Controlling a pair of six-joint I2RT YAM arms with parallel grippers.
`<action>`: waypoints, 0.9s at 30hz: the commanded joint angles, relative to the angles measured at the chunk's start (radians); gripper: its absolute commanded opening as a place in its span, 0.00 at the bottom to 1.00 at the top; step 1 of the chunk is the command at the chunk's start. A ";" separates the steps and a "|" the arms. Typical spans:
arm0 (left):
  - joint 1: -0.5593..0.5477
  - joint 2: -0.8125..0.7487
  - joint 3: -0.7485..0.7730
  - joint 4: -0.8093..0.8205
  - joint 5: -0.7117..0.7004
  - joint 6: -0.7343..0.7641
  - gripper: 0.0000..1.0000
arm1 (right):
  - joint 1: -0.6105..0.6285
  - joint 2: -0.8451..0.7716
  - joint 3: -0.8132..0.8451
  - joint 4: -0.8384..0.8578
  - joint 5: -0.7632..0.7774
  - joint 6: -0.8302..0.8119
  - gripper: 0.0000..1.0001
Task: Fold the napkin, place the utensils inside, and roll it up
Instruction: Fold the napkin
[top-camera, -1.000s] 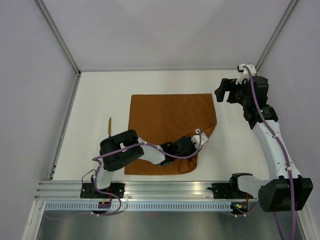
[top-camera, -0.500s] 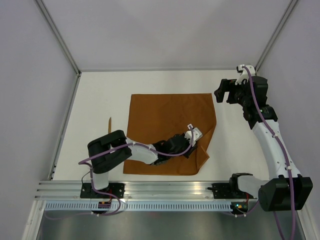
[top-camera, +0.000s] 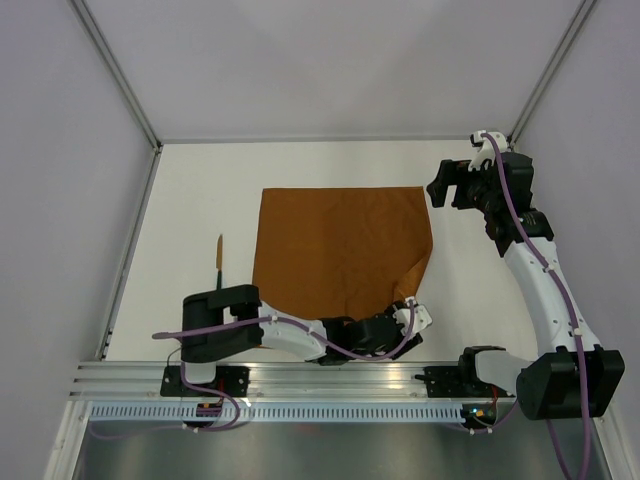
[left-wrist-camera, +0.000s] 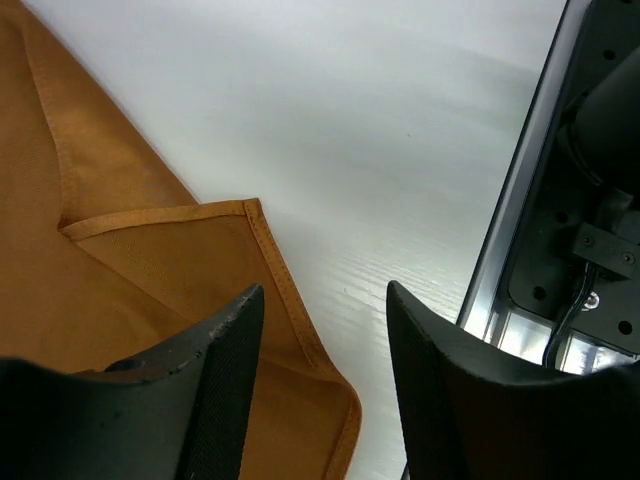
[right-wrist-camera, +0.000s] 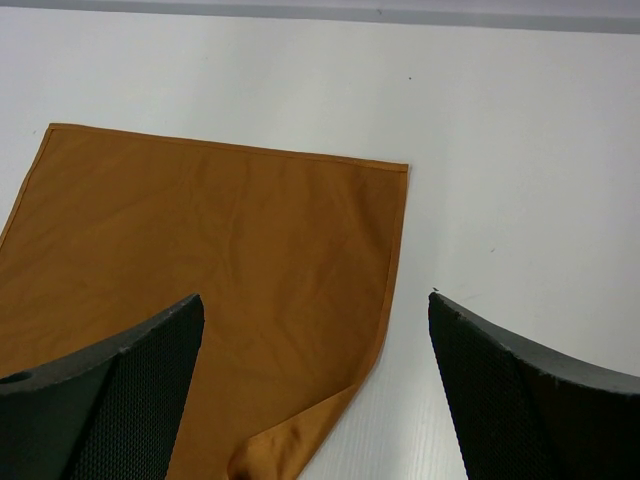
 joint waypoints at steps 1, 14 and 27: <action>-0.029 -0.015 0.046 -0.014 -0.137 0.080 0.59 | 0.002 0.005 0.004 -0.007 0.005 -0.001 0.98; -0.094 0.082 0.127 -0.088 -0.298 0.186 0.54 | 0.002 0.001 0.003 -0.008 0.005 -0.003 0.98; -0.114 0.129 0.147 -0.115 -0.313 0.252 0.53 | 0.002 -0.004 0.000 -0.008 0.002 -0.001 0.98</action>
